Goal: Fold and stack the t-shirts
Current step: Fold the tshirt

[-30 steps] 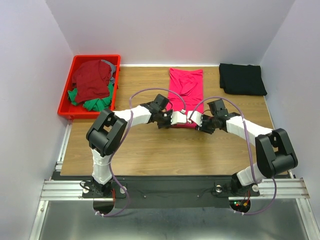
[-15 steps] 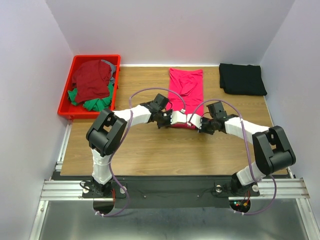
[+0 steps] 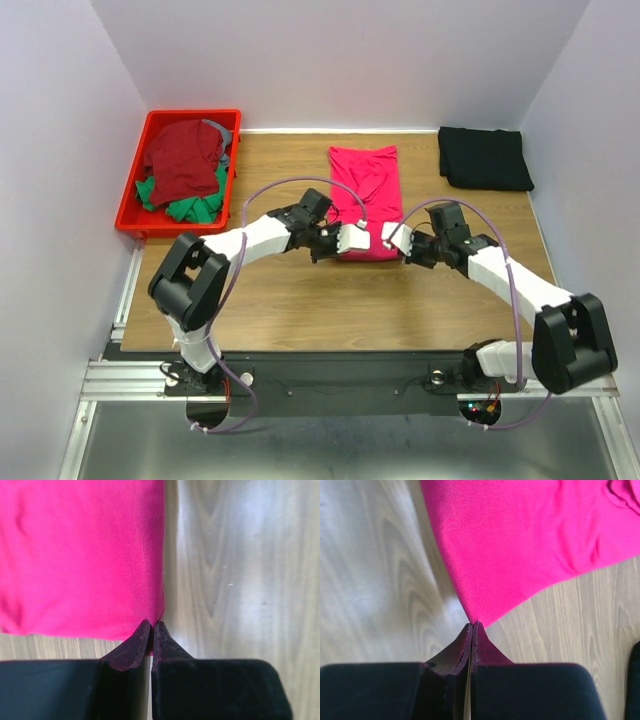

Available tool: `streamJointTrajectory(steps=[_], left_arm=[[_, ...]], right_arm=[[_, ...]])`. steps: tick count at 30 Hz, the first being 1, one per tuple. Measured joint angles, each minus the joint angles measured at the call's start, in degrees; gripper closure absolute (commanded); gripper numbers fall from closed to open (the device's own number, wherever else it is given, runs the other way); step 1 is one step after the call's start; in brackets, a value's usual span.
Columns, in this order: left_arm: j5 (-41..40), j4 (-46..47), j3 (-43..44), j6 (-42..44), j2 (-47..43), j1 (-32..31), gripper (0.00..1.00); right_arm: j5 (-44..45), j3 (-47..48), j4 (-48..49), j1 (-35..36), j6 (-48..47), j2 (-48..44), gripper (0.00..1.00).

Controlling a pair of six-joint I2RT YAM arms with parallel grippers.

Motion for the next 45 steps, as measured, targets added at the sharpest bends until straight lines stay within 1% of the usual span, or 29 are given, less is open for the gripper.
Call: streamJointTrajectory(steps=[9,14,17,20,24,26,28,31,35,37,42,45], left_arm=[[0.8,-2.3,-5.3,-2.6,-10.3,-4.6,1.00],[1.6,-5.5,-6.0,-3.4,-13.2,-8.0,1.00],[2.2,-7.3,-7.1,-4.1,-15.7,-10.6,1.00],[2.6,-9.5,-8.3,-4.7,-19.3,-13.6,1.00],[6.2,-12.3,-8.6,-6.4,-24.4,-18.5,1.00],[7.8,-13.5,-8.5,-7.0,-25.5,-19.1,1.00],[9.7,-15.1,-8.0,-7.7,-25.9,-19.1,1.00],[12.2,-17.6,-6.8,-8.3,-25.8,-19.0,1.00],[14.2,-20.4,-5.3,-8.0,-25.6,-18.6,1.00],[15.1,-22.0,-4.1,-7.0,-25.0,-17.4,1.00],[16.7,-27.6,3.8,-2.1,-19.2,-9.8,1.00],[17.9,-31.0,10.5,1.9,-12.0,-4.9,1.00]], right_arm=[[-2.4,0.2,-12.0,0.2,1.4,-10.5,0.99],[-3.8,0.9,-19.3,0.6,0.9,-15.0,1.00],[-5.4,2.4,-24.5,0.8,-0.4,-18.5,0.99],[-7.7,3.7,-30.5,1.1,-3.0,-24.2,0.99],[-10.8,5.2,-39.3,1.1,-7.1,-32.8,0.99],[-12.4,6.2,-43.0,1.1,-8.5,-36.0,0.99],[-13.3,7.1,-45.0,1.1,-8.8,-37.2,1.00],[-14.3,9.0,-47.2,1.1,-8.9,-35.7,0.99],[-14.6,11.4,-46.7,1.1,-8.4,-29.5,0.99],[-14.6,13.2,-46.1,1.1,-8.3,-25.9,0.99],[-14.4,18.5,-43.3,1.1,-9.0,-14.9,1.00],[-13.9,20.6,-41.0,1.1,-10.0,-8.7,0.99]])
